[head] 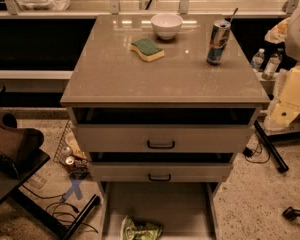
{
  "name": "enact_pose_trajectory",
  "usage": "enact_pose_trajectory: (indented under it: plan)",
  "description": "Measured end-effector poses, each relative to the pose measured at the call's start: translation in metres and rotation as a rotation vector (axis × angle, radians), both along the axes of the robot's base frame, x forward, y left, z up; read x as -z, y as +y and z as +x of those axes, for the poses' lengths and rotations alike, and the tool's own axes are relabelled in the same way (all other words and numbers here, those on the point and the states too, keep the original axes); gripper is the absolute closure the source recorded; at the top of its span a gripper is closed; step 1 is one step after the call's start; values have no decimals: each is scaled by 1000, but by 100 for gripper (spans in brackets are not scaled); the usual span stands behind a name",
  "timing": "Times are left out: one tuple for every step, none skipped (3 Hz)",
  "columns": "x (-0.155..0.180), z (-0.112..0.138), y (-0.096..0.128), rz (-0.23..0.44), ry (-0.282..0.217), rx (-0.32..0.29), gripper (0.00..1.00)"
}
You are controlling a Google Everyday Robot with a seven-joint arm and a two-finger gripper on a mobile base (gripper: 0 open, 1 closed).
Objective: Pick green jalapeno chip bag from bottom drawer and place on counter
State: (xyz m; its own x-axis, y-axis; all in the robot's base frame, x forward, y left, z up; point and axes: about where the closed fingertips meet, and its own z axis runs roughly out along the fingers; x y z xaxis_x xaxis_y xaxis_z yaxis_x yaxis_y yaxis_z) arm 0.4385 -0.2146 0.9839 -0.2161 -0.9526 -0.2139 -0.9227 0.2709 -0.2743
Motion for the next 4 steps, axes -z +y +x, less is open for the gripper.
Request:
enact_pose_trajectory:
  plan:
    - [-2, 0, 0, 0, -7, 4, 0]
    - [6, 6, 2, 16, -59, 0, 0]
    - [60, 6, 10, 88, -73, -45, 0]
    - [147, -5, 22, 222, -42, -109, 0]
